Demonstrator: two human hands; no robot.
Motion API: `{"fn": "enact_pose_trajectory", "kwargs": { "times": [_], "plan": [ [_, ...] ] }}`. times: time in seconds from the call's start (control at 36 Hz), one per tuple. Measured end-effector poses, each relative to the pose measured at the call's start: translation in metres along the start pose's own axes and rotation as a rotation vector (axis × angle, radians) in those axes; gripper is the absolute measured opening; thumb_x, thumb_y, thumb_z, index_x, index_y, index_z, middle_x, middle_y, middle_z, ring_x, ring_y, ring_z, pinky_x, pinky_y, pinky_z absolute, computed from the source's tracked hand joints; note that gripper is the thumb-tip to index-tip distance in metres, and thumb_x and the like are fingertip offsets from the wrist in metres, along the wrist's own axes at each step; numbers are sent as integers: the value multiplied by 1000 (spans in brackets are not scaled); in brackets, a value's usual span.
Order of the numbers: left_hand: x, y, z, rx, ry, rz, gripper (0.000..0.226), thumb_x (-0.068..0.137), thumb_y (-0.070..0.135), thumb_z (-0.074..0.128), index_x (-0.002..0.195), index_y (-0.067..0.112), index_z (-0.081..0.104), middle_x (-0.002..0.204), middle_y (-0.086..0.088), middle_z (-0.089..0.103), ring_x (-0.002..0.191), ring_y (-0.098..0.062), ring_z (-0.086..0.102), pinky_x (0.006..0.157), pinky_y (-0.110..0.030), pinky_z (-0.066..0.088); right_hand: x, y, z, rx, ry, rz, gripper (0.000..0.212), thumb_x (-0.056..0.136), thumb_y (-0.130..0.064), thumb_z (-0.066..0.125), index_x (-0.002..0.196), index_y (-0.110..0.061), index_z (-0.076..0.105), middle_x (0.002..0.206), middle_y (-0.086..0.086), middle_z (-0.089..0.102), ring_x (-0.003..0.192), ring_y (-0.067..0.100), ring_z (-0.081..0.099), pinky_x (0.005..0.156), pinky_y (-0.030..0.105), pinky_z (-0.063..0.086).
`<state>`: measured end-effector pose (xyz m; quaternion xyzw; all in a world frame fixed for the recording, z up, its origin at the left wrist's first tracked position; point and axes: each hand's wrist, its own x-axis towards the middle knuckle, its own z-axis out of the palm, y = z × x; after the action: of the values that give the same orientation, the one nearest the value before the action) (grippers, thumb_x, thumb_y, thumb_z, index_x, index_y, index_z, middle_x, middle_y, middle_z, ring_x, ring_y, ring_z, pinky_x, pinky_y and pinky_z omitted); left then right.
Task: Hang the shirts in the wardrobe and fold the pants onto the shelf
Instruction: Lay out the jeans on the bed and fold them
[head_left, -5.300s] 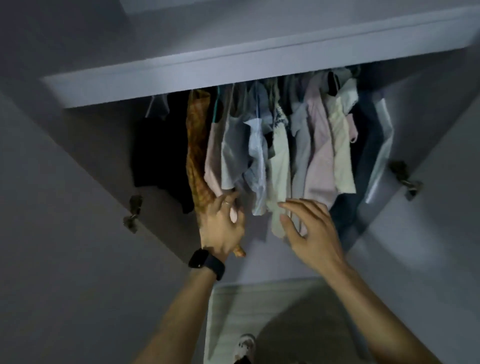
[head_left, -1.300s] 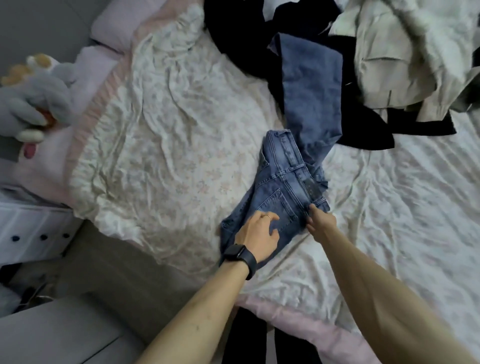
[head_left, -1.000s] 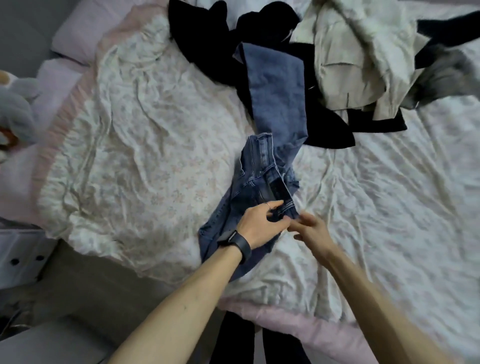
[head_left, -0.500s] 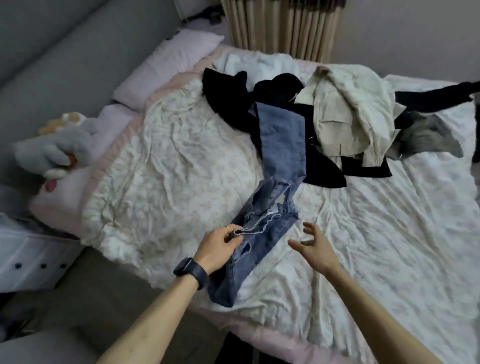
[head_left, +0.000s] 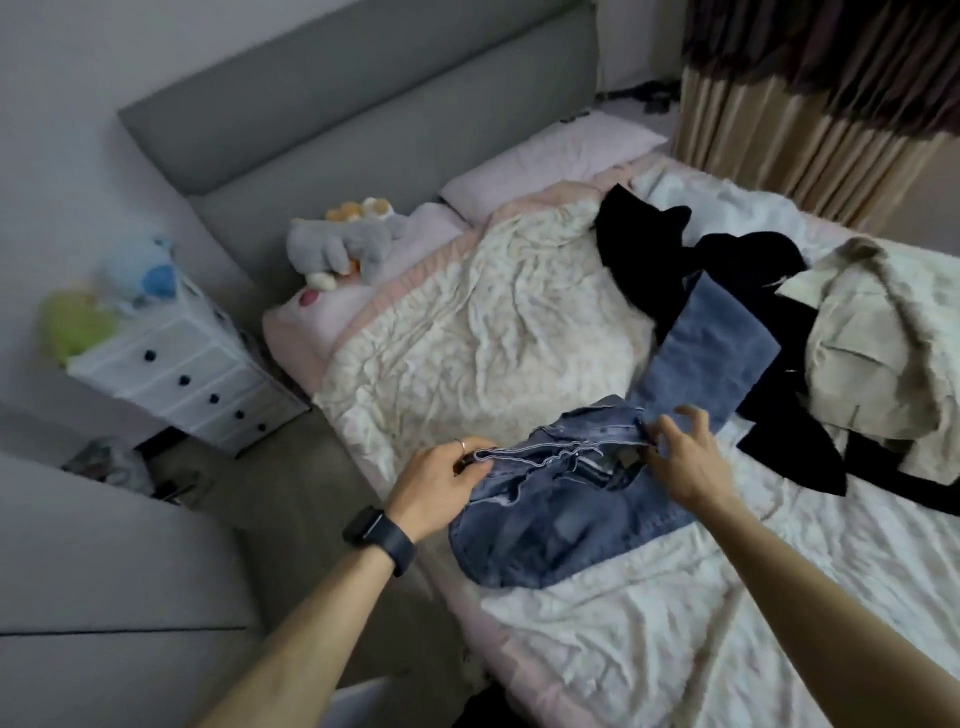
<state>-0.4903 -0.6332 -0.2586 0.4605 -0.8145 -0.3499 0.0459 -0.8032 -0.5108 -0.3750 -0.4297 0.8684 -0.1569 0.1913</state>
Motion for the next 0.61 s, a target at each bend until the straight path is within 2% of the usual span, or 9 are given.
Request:
{"fn": "enact_pose_trajectory", "kwargs": {
  "times": [0.06, 0.11, 0.22, 0.31, 0.36, 0.44, 0.53, 0.58, 0.61],
  "plan": [
    [0, -2, -8, 7, 17, 8, 23, 98, 33, 61, 119, 33, 69, 105, 14, 73, 97, -6, 67, 87, -29, 54, 0, -8, -9, -66, -56, 46, 18, 98, -34, 53, 111, -22, 47, 131, 13, 51, 103, 40, 62, 78, 43, 50],
    [1, -1, -17, 9, 39, 27, 23, 97, 34, 61, 119, 32, 69, 103, 15, 73, 95, -5, 67, 85, -29, 54, -4, -16, -20, -84, -6, 71, 15, 99, -29, 45, 102, -17, 36, 109, 19, 63, 91, 40, 64, 67, 41, 43],
    [14, 22, -41, -8, 111, 124, 21, 98, 33, 60, 116, 34, 69, 93, 12, 74, 87, -10, 68, 76, -31, 54, -24, -27, -71, -13, 220, 125, 22, 96, -21, 46, 95, -17, 24, 88, 25, 63, 75, 46, 61, 58, 42, 36],
    [33, 62, -62, 8, 183, 282, 20, 99, 34, 57, 116, 34, 68, 90, 6, 74, 86, -17, 68, 72, -33, 51, -56, -34, -129, 129, 461, 139, 17, 94, -15, 47, 105, -16, 35, 82, 24, 62, 63, 40, 51, 57, 41, 33],
    [44, 97, -75, 8, 237, 395, 21, 100, 35, 54, 118, 33, 66, 97, 2, 75, 91, -22, 67, 76, -35, 52, -79, -40, -172, 225, 611, 158, 25, 93, -15, 47, 117, -21, 54, 80, 15, 65, 69, 33, 53, 65, 39, 37],
    [51, 156, -96, 22, 332, 582, 26, 103, 34, 50, 122, 25, 64, 104, -11, 74, 96, -37, 65, 75, -42, 51, -116, -57, -236, 470, 757, 241, 31, 91, -21, 45, 103, -28, 73, 96, 0, 74, 93, 23, 66, 86, 36, 52],
    [47, 218, -122, -3, 421, 737, 27, 104, 29, 48, 125, 18, 63, 102, -20, 72, 95, -44, 64, 72, -44, 49, -156, -74, -293, 534, 946, 247, 27, 89, -22, 51, 95, -34, 74, 90, -12, 71, 95, 14, 67, 84, 23, 50],
    [37, 254, -142, -80, 463, 812, 26, 104, 27, 47, 126, 20, 61, 98, -21, 72, 92, -43, 64, 70, -45, 49, -190, -91, -326, 472, 1022, 180, 28, 86, -18, 59, 105, -32, 73, 94, -12, 71, 97, 11, 65, 81, 14, 46],
    [35, 267, -149, -115, 489, 835, 24, 104, 27, 47, 125, 22, 59, 95, -20, 72, 89, -43, 64, 65, -42, 46, -202, -98, -337, 417, 1041, 145, 34, 84, -13, 62, 113, -28, 71, 99, -7, 72, 99, 14, 65, 85, 19, 48]
  ]
}}
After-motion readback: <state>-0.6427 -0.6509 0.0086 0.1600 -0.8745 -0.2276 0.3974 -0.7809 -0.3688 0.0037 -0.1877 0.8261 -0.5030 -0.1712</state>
